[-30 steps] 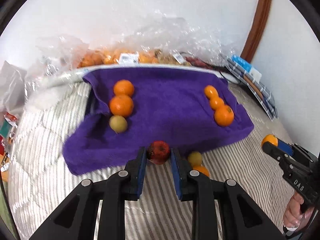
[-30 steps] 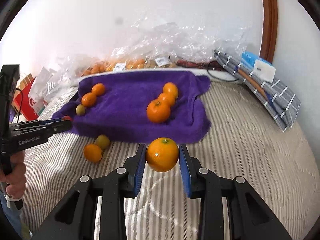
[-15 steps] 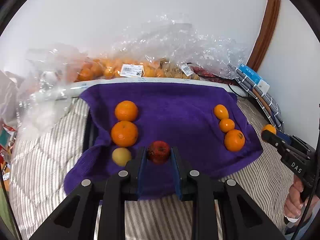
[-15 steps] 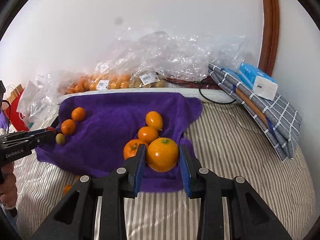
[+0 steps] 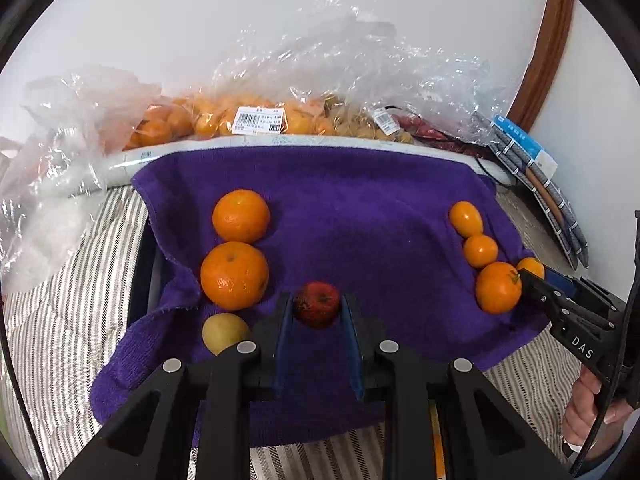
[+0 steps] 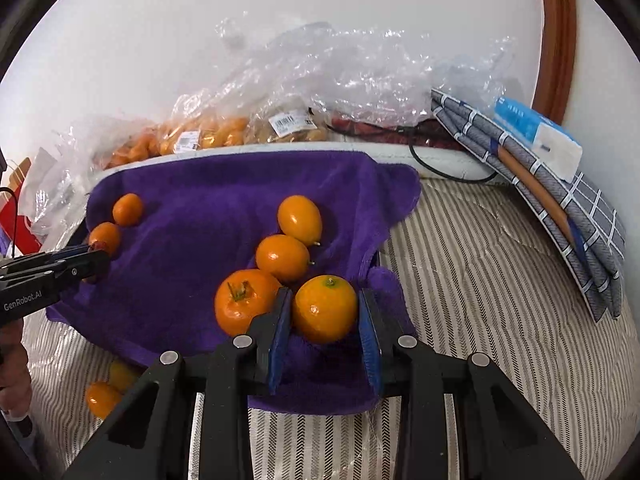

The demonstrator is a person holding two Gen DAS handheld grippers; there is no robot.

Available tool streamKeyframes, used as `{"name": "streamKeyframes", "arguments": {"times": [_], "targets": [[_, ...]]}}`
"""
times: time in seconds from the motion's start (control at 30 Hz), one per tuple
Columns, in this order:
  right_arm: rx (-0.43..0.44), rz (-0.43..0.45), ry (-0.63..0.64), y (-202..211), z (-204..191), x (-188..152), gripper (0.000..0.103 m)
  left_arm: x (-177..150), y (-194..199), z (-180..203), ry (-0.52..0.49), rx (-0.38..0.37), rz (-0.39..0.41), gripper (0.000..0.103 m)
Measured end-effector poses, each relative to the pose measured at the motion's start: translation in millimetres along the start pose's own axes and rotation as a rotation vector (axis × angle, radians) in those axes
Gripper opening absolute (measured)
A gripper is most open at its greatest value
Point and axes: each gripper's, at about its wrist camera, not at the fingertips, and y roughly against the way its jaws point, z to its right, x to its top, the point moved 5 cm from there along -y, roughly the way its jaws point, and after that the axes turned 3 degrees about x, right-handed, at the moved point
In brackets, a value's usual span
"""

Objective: Organize fruits
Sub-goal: 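Carry the red fruit and orange onto the towel and open both tools, then lift both open tools away from the towel toward the remaining fruits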

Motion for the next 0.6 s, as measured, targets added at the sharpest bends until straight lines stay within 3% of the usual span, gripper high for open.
{"name": "streamKeyframes", "arguments": {"times": [0.43, 0.5, 0.6], "targets": [[-0.020, -0.008, 0.044, -3, -4, -1, 0.034, -3, -8, -1, 0.001, -0.003, -0.019, 0.023], [-0.014, -0.006, 0.040, 2, -4, 0, 0.037, -4, -10, -2, 0.008, -0.005, -0.025, 0.023], [-0.025, 0.020, 0.043, 16, -7, 3, 0.054, -6, -12, -2, 0.011, -0.009, -0.037, 0.023]]}}
